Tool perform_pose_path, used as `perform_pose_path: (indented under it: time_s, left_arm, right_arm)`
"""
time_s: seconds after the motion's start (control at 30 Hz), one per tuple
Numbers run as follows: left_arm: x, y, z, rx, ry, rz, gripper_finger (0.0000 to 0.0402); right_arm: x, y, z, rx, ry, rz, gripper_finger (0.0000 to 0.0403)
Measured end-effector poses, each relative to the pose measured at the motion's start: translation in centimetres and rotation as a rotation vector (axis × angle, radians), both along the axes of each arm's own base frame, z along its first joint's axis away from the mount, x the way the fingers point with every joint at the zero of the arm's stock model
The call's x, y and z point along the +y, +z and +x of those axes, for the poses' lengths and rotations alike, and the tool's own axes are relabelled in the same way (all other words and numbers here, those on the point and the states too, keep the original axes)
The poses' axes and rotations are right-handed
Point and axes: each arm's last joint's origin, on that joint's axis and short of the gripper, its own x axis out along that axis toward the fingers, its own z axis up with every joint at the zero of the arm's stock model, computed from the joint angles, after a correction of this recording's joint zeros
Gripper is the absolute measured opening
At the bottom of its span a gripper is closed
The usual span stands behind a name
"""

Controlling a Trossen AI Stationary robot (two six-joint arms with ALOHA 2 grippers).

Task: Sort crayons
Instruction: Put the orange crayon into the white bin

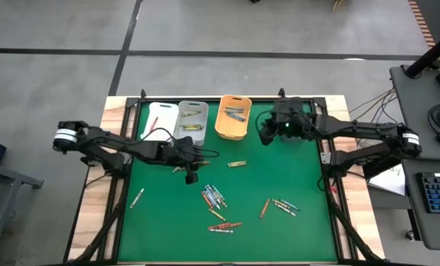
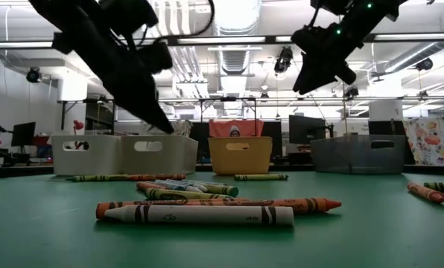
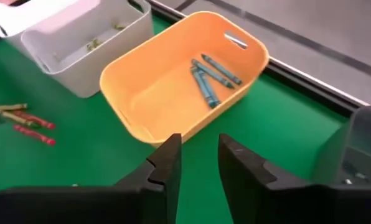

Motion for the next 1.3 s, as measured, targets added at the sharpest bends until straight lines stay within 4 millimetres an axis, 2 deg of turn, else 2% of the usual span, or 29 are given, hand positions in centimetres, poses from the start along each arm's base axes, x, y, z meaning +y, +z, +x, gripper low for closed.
perform_pose_path:
  time_s: [0.13, 0.33, 0.63, 0.87, 1.07, 1.3]
  left_arm:
    - [0.1, -1.5, 0.6, 0.044, 0.036, 0.037, 0.0105]
    - [0.1, -3.1, 1.6, 0.045, 0.031, 0.048, 0.0127]
    - [0.3, -5.6, 2.1, 0.121, 0.048, 0.098, 0.0131]
    - [0.3, -6.1, 2.3, 0.127, 0.064, 0.102, 0.0131]
    - [0.3, -6.2, 2.3, 0.124, 0.075, 0.091, 0.0115]
    - [0.3, -6.2, 2.3, 0.125, 0.070, 0.086, 0.0067]
  right_arm:
    - [1.1, -0.2, 0.8, -0.002, 0.014, -0.034, 0.0088]
    - [1.7, -0.6, 1.8, -0.021, 0.040, -0.040, 0.0082]
    - [1.6, -1.4, 2.5, -0.002, 0.034, -0.024, 0.0084]
    - [1.6, -1.9, 2.8, 0.013, 0.029, -0.014, 0.0078]
    - [1.6, -1.9, 2.8, 0.003, 0.015, 0.001, 0.0077]
    - [1.7, -1.9, 2.8, -0.004, 0.014, 0.014, 0.0082]
